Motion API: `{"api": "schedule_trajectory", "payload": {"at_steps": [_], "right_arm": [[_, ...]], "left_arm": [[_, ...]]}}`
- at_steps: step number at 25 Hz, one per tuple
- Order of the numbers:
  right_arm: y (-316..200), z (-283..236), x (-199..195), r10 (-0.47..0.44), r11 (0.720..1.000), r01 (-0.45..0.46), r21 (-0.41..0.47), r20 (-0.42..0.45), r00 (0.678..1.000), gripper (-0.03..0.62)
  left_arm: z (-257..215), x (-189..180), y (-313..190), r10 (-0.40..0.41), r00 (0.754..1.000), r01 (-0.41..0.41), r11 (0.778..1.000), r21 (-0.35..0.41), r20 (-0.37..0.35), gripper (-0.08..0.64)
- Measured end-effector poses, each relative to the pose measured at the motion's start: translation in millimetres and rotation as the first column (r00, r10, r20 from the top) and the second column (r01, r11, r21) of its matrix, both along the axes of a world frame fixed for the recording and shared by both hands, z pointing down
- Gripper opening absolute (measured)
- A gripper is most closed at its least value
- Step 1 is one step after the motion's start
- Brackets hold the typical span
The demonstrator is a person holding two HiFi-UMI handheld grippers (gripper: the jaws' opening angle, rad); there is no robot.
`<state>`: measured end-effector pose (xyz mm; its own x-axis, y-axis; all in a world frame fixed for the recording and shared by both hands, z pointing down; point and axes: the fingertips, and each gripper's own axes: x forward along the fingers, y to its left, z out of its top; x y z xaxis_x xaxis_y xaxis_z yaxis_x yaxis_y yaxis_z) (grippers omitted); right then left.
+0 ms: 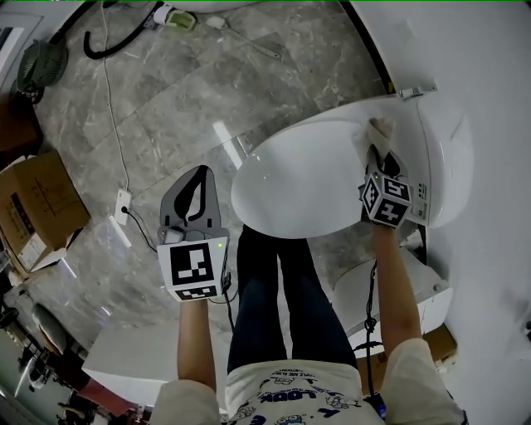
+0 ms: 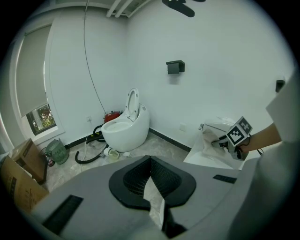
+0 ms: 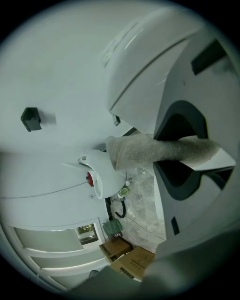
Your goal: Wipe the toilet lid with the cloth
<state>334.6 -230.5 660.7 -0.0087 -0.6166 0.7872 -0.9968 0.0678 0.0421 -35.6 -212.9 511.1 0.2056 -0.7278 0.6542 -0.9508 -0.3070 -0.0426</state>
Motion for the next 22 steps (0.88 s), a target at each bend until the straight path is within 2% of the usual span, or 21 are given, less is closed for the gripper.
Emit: {"api": "schedule_trajectory", "payload": {"at_steps": [12,22], "right_arm": [[0.4,84.6,6.4,0.039,0.985,-0.035,-0.167,0.02,0.999,0.101],[-5.6,104.7,-0.1,0.037,0.974,-0.036,-0.224,-0.001,0.999,0.103]], "left_arm": [[39.3,-0.3,10.1,-0.006,1.0,0.005,1.0,-0.026,-0.018,0.003],[55.4,-11.8,26.7,-0.032,0.999,0.03,0.998,-0.05,-0.026,0.003]]}}
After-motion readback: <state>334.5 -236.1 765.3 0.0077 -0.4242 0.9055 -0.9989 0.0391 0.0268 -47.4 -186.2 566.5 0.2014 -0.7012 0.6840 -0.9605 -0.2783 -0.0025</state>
